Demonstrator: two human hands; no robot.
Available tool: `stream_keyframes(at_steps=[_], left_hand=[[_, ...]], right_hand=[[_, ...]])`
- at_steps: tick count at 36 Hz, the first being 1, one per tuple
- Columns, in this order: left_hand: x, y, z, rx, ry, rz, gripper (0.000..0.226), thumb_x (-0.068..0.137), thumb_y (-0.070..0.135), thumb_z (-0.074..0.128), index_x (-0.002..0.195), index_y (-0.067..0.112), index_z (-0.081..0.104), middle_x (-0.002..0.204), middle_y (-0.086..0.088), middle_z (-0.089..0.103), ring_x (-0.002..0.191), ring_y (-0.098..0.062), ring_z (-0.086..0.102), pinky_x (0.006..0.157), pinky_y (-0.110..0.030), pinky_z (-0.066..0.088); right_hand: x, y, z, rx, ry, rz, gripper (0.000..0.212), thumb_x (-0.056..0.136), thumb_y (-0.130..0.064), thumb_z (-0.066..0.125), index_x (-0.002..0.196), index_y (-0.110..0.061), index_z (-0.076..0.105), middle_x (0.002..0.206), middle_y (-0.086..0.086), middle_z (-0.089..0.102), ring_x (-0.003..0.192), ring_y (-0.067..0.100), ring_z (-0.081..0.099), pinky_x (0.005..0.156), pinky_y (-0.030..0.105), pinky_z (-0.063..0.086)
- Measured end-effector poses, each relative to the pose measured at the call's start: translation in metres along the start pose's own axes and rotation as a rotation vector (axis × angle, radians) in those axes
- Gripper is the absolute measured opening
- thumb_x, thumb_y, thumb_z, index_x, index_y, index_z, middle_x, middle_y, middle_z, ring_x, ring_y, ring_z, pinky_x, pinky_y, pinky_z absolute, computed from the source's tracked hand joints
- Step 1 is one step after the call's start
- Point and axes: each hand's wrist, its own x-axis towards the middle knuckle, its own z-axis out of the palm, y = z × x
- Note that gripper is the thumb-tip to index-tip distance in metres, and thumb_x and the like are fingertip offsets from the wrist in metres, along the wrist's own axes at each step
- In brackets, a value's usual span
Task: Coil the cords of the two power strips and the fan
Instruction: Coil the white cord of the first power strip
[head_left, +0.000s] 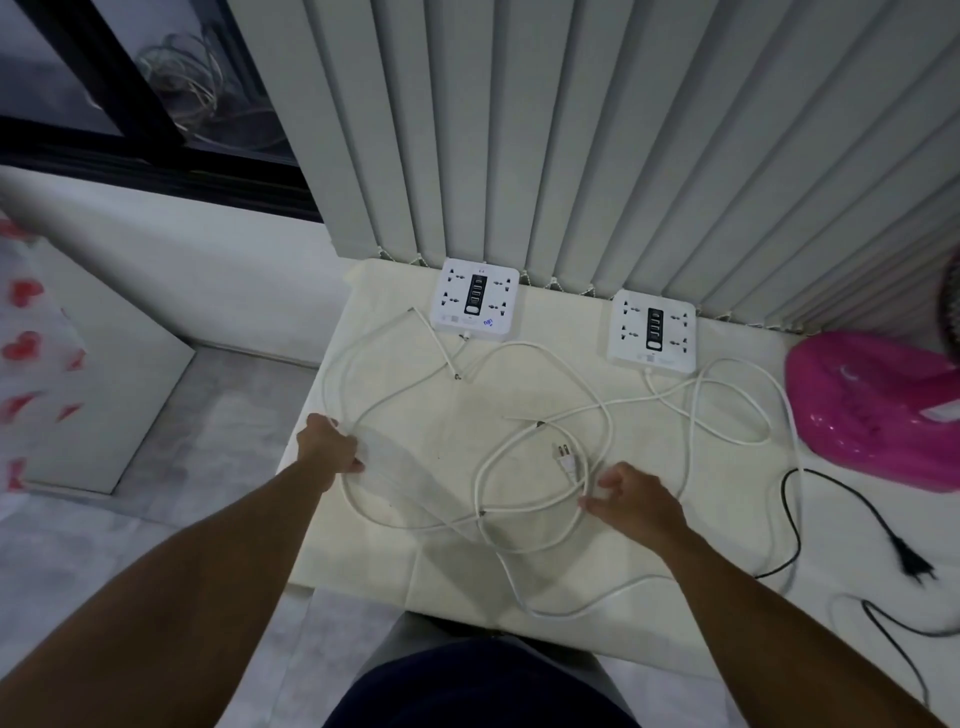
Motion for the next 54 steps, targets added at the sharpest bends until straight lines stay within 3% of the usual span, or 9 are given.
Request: stream_keyframes(at_steps=[9, 16, 22, 26, 31, 35, 43, 49, 54], left_hand=[[-0.009, 0.005, 0.020, 0.557, 0.152, 0.255, 0.102, 0.075, 0.027, 0.083, 0.148, -0.001, 0.018, 0.142, -0.020, 0.034, 0.132, -0.039, 0.041, 0.103, -0.049, 0.044], [-0.019, 0.032, 0.041, 0.549, 0.029, 0.788, 0.056, 0.090, 0.025, 0.066, 0.140, 0.008, 0.047, 0.133, -0.017, 0.048, 0.123, -0.038, 0.046, 0.104, -0.047, 0.040], [-0.051, 0.084, 0.071, 0.310, -0.119, 1.056, 0.041, 0.099, 0.019, 0.056, 0.137, 0.004, 0.052, 0.134, -0.017, 0.054, 0.123, -0.036, 0.049, 0.108, -0.039, 0.037], [-0.077, 0.124, 0.082, 0.149, -0.379, 0.947, 0.047, 0.102, 0.043, 0.046, 0.141, 0.017, 0.050, 0.143, -0.001, 0.052, 0.132, -0.014, 0.044, 0.110, -0.025, 0.029], [-0.098, 0.159, 0.084, -0.084, -0.640, 0.678, 0.057, 0.100, 0.058, 0.038, 0.070, 0.014, 0.058, 0.068, -0.006, 0.053, 0.058, -0.016, 0.047, 0.066, -0.029, 0.048], [-0.096, 0.175, 0.071, -0.420, -0.786, 0.367, 0.052, 0.100, 0.057, 0.042, 0.060, 0.024, 0.039, 0.057, 0.005, 0.022, 0.045, -0.011, 0.016, 0.039, -0.022, 0.019], [-0.074, 0.192, 0.030, -0.930, -0.918, 0.217, 0.023, 0.093, 0.021, 0.039, 0.073, 0.018, 0.051, 0.055, 0.007, 0.015, 0.043, -0.011, 0.009, 0.039, -0.025, 0.013], [-0.069, 0.187, 0.020, -1.012, -0.853, 0.242, 0.027, 0.105, 0.034, 0.043, 0.088, 0.019, 0.058, 0.052, 0.004, 0.021, 0.044, -0.010, 0.011, 0.044, -0.024, 0.012], [-0.070, 0.189, 0.010, -1.052, -0.809, 0.275, 0.031, 0.104, 0.039, 0.042, 0.087, 0.020, 0.059, 0.051, 0.005, 0.021, 0.047, -0.011, 0.009, 0.046, -0.024, 0.012]], right_hand=[[0.002, -0.012, 0.009, 0.172, 0.141, 0.012, 0.027, 0.068, -0.049, 0.070, 0.077, -0.025, 0.061, 0.072, -0.010, 0.068, 0.069, 0.013, 0.066, 0.056, 0.026, 0.046], [0.013, -0.044, -0.009, 0.844, 0.302, -0.076, 0.014, 0.100, -0.020, 0.053, 0.112, -0.019, 0.060, 0.064, 0.006, 0.069, 0.044, 0.020, 0.061, 0.044, 0.028, 0.051], [0.018, -0.084, -0.039, 0.640, 0.553, -0.415, 0.016, 0.103, -0.029, 0.050, 0.109, -0.034, 0.063, 0.063, -0.004, 0.065, 0.065, 0.007, 0.064, 0.067, 0.020, 0.049], [0.019, -0.109, -0.058, 0.509, 0.414, -0.700, 0.019, 0.101, -0.026, 0.053, 0.108, -0.034, 0.070, 0.068, -0.007, 0.065, 0.063, 0.012, 0.062, 0.062, 0.013, 0.045], [0.020, -0.131, -0.074, 0.533, 0.413, -0.747, 0.013, 0.099, -0.031, 0.061, 0.106, -0.034, 0.071, 0.068, -0.006, 0.066, 0.061, 0.013, 0.063, 0.061, 0.015, 0.047], [0.019, -0.130, -0.072, 0.579, 0.267, -0.521, 0.010, 0.098, -0.033, 0.060, 0.092, -0.026, 0.064, 0.057, -0.002, 0.062, 0.049, 0.012, 0.059, 0.055, 0.026, 0.049], [0.006, -0.125, -0.044, 1.018, -0.441, -0.242, 0.023, 0.110, -0.021, 0.038, 0.091, -0.014, 0.049, 0.106, 0.018, 0.072, 0.115, 0.026, 0.063, 0.109, 0.039, 0.037], [0.017, -0.153, -0.072, 1.236, -0.059, -0.140, 0.028, 0.104, -0.035, 0.053, 0.108, -0.010, 0.066, 0.056, 0.004, 0.046, 0.039, 0.014, 0.039, 0.042, 0.023, 0.035], [0.024, -0.154, -0.094, 0.969, 0.024, -0.267, 0.031, 0.101, -0.044, 0.055, 0.111, -0.019, 0.071, 0.053, -0.001, 0.051, 0.042, 0.015, 0.046, 0.044, 0.024, 0.040]])
